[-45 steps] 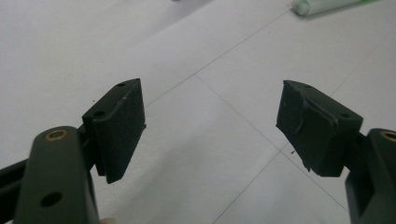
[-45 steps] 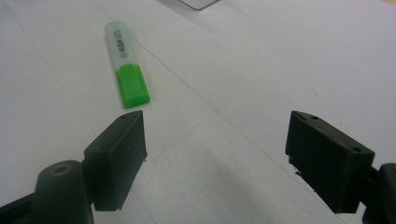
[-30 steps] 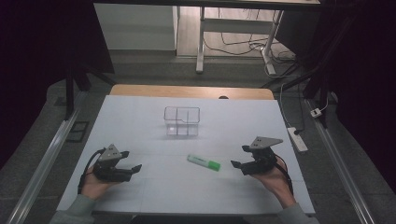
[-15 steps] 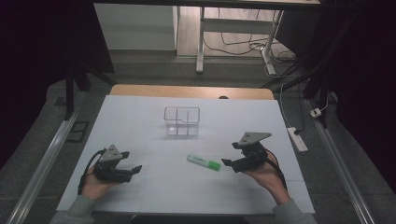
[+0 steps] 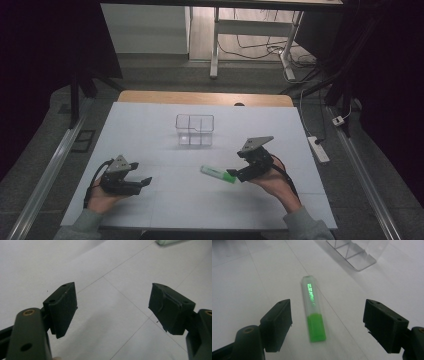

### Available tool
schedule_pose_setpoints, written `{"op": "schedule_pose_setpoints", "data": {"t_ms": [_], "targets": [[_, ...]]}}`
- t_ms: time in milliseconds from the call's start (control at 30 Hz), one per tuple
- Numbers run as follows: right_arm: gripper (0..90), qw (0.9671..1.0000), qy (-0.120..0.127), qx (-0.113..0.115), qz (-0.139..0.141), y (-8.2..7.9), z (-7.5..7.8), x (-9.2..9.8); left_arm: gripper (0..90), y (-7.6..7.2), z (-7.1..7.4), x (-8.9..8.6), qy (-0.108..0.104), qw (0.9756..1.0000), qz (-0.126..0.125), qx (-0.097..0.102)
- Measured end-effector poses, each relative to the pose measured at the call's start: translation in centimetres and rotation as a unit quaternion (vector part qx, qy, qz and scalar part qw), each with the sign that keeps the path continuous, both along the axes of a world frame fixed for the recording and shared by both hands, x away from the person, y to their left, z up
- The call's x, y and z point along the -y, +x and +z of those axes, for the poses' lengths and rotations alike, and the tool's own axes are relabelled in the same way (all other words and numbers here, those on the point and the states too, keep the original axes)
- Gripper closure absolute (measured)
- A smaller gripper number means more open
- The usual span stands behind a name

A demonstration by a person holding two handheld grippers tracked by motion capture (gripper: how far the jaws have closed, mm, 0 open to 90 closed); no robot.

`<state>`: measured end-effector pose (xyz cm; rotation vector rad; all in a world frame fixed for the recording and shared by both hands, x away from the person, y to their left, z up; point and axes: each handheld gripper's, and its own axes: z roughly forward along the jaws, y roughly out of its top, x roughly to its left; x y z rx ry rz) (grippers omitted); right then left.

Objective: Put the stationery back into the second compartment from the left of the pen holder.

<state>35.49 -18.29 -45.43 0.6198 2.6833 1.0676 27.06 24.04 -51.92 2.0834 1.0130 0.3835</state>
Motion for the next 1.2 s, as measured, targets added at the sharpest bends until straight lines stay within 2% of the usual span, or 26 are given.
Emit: {"op": "schedule_pose_setpoints", "data": {"t_ms": [333, 467, 567, 600, 800, 867, 967, 1133, 1200], "targets": [[22.6, 0.9994, -0.012, -0.026, 0.019, 1.2, -0.1, -2.2, 22.6, 0.0, 0.0, 0.0, 0.001, 1.0, -0.001, 0.0], [22.8, 0.9977, -0.034, -0.048, 0.034, 1.7, -1.1, -3.2, 22.6, 0.0, 0.0, 0.0, 0.002, 1.0, -0.003, 0.0], [23.3, 0.9971, -0.039, -0.053, 0.036, 1.8, -1.4, -3.4, 22.6, 0.0, 0.0, 0.0, 0.003, 1.0, -0.002, 0.0], [23.5, 0.9963, -0.049, -0.06, 0.037, 1.9, -1.8, -3.5, 22.6, 0.0, 0.0, 0.0, 0.003, 1.0, -0.002, 0.0], [24.8, 0.9943, -0.069, -0.068, 0.044, 2.0, -2.6, -3.7, 22.6, 0.0, 0.0, 0.0, 0.002, 1.0, -0.003, -0.001], [26.8, 0.9927, -0.086, -0.067, 0.051, 1.9, -3.0, -4.1, 22.6, 0.0, 0.0, 0.1, 0.003, 1.0, -0.003, -0.001], [28.3, 0.9918, -0.092, -0.073, 0.05, 2.0, -3.4, -4.3, 22.6, 0.0, -0.1, 0.1, 0.004, 1.0, -0.003, -0.001], [33.9, 0.9891, -0.114, -0.074, 0.055, 2.2, -4.4, -4.8, 22.6, 0.1, -0.1, 0.1, 0.006, 1.0, -0.003, -0.003], [39.0, 0.9868, -0.134, -0.067, 0.062, 2.3, -4.8, -4.9, 22.6, 0.1, -0.1, 0.2, 0.007, 1.0, -0.004, -0.004]]}}
